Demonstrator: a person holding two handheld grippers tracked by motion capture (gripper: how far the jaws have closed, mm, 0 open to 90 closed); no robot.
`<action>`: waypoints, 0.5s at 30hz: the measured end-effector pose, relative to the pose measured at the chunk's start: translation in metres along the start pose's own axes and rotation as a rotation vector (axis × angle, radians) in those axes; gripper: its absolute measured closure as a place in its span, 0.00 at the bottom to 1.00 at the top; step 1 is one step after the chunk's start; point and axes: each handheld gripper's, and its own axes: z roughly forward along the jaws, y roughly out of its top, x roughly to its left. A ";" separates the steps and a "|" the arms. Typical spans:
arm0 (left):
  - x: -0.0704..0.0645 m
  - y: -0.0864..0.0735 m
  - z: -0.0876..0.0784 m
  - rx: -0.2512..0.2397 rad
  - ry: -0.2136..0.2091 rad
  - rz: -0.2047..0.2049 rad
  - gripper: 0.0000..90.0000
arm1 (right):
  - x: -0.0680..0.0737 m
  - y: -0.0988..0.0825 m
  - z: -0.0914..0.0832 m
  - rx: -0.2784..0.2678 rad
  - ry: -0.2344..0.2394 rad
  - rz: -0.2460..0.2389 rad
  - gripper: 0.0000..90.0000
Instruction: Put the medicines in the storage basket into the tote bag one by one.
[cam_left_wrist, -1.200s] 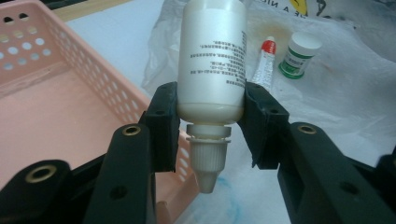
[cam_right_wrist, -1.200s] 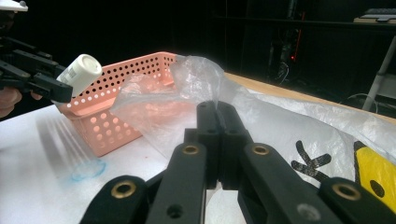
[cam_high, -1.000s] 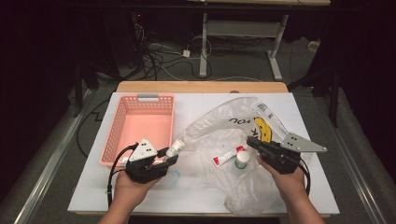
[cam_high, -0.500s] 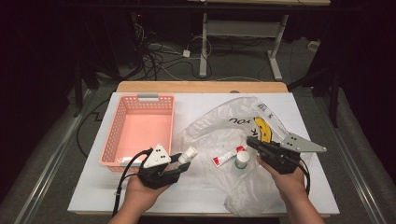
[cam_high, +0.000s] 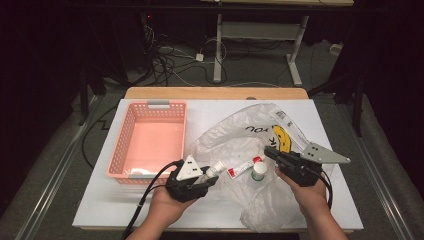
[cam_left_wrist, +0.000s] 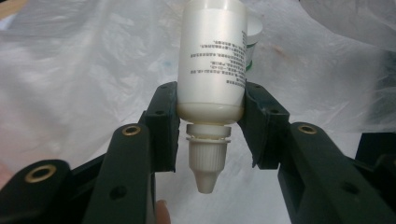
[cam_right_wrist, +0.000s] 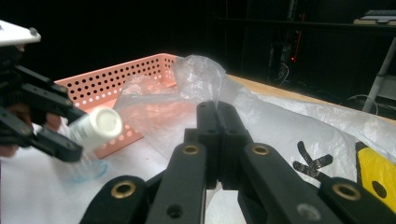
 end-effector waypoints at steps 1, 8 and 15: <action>-0.002 0.001 0.005 0.006 -0.002 0.003 0.65 | 0.000 0.000 0.000 -0.001 0.000 0.000 1.00; -0.007 0.007 0.043 0.048 -0.002 -0.014 0.65 | 0.000 -0.001 0.002 -0.003 0.004 -0.005 1.00; -0.005 0.018 0.077 0.077 0.026 -0.016 0.64 | 0.001 0.000 0.002 0.000 0.007 -0.003 1.00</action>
